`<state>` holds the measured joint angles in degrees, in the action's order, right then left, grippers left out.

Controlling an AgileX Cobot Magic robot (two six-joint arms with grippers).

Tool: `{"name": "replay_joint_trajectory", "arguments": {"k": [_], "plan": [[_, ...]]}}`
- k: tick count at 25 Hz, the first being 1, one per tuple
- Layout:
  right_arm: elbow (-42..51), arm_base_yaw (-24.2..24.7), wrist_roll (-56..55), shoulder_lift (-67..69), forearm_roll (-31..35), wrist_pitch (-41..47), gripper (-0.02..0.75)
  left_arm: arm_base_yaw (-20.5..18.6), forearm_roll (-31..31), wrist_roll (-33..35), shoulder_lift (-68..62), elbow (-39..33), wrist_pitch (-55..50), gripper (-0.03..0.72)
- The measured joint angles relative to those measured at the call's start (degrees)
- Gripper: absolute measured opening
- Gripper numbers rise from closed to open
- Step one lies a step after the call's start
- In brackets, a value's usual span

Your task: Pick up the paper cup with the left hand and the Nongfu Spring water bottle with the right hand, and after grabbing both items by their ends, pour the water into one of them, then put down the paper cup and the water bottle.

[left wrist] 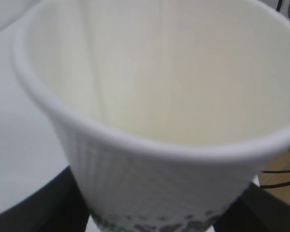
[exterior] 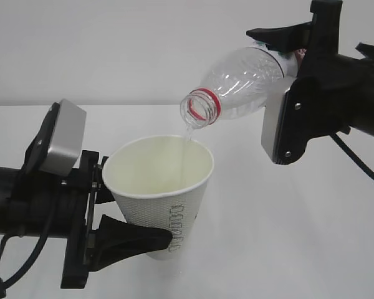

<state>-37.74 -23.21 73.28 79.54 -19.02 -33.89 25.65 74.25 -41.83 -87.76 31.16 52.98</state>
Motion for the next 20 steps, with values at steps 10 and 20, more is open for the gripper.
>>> {"name": "replay_joint_trajectory", "arguments": {"k": [10, 20], "plan": [[0.00, 0.00, -0.06, 0.00, 0.00, 0.00, 0.494, 0.00, 0.00, 0.00, 0.00, 0.00, 0.00, 0.498], [0.00, 0.00, -0.06, 0.00, 0.00, -0.02, 0.494, 2.44, -2.19, 0.90, 0.00, 0.00, -2.23, 0.496]]}}
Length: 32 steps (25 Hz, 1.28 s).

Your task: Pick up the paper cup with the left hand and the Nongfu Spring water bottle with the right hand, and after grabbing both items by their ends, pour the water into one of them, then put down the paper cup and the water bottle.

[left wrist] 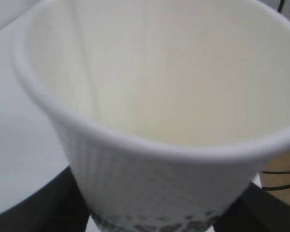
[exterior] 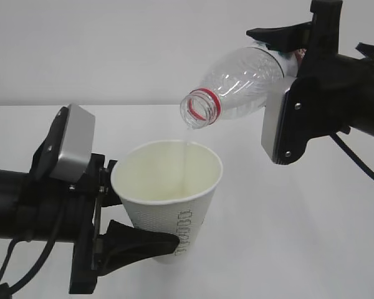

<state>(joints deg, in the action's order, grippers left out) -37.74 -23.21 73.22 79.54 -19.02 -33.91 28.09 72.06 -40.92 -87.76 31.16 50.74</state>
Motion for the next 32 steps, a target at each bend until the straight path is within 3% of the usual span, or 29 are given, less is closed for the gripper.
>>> {"name": "replay_joint_trajectory", "arguments": {"k": [32], "plan": [[0.00, 0.00, 0.09, 0.00, 0.00, -0.10, 0.494, 0.00, -1.89, 0.43, 0.00, 0.00, -0.24, 0.496]]}}
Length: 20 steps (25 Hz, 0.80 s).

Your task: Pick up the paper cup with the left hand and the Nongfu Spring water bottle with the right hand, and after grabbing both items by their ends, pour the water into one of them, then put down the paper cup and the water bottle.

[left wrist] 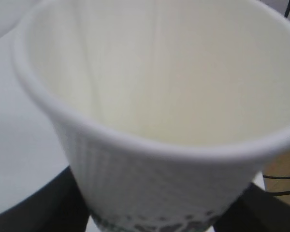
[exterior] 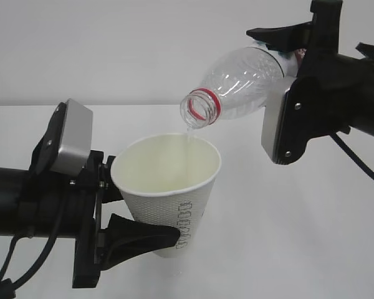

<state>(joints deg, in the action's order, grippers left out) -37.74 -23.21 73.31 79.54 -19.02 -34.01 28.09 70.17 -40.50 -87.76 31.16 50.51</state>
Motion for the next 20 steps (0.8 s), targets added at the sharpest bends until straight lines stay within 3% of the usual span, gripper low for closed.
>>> {"name": "replay_joint_trajectory", "arguments": {"k": [20], "plan": [[0.00, 0.00, 0.13, 0.00, 0.00, -1.10, 0.494, 0.00, 0.00, 0.02, 0.00, 0.00, 0.76, 0.494]]}}
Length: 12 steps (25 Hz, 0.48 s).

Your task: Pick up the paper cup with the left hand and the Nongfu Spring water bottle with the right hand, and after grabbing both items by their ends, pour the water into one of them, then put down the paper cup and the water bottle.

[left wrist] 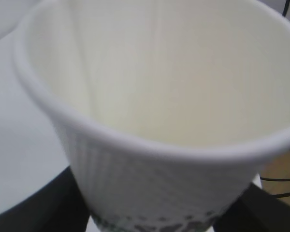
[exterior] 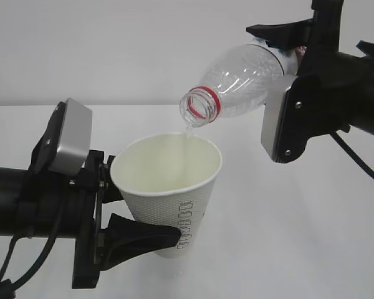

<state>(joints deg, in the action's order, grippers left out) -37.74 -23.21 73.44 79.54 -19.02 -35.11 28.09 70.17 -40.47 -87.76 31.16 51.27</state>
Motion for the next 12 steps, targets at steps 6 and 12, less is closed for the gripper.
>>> {"name": "replay_joint_trajectory", "arguments": {"k": [6, 12], "plan": [[0.00, 0.00, 0.04, 0.00, 0.00, 0.00, 0.494, 0.00, 0.00, 0.00, 0.00, 0.00, 0.00, 0.493], [0.00, 0.00, 0.78, 0.00, 0.00, 0.00, 0.494, 0.00, 0.00, 0.09, 0.00, 0.00, 0.00, 0.492]]}}
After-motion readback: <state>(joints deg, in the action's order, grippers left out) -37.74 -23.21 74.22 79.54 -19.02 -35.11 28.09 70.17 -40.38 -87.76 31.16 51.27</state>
